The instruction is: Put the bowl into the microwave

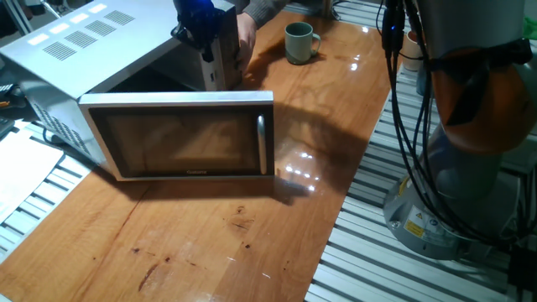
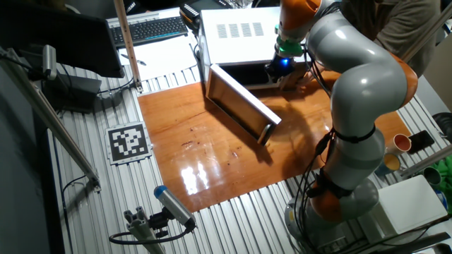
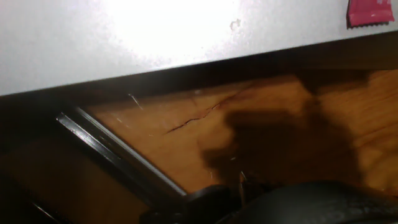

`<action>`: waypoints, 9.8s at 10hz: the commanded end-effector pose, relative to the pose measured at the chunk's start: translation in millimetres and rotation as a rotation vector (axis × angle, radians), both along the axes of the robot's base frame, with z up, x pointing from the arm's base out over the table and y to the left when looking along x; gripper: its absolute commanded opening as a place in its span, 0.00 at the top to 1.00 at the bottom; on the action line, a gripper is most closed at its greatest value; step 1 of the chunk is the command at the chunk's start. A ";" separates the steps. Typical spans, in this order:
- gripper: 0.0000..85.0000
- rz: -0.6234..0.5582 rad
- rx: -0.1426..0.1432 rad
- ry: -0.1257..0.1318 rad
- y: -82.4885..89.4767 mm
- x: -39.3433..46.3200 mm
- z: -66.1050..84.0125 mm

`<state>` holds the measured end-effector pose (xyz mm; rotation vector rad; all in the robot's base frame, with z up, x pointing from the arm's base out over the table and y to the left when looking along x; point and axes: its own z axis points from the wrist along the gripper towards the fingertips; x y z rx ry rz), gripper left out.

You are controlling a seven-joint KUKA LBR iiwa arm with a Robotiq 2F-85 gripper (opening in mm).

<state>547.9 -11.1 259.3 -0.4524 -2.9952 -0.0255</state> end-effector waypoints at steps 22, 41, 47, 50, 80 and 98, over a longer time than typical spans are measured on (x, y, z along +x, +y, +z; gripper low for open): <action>1.00 -0.051 0.047 -0.020 9.2 -3.2 -0.9; 1.00 -0.049 0.067 0.036 7.4 -0.8 -2.4; 1.00 -0.067 0.058 -0.015 7.4 -0.8 -2.4; 1.00 -0.024 0.064 -0.035 7.4 -0.8 -2.4; 1.00 0.091 0.093 -0.076 7.4 -0.8 -2.4; 1.00 0.040 0.135 0.012 16.9 -39.4 12.3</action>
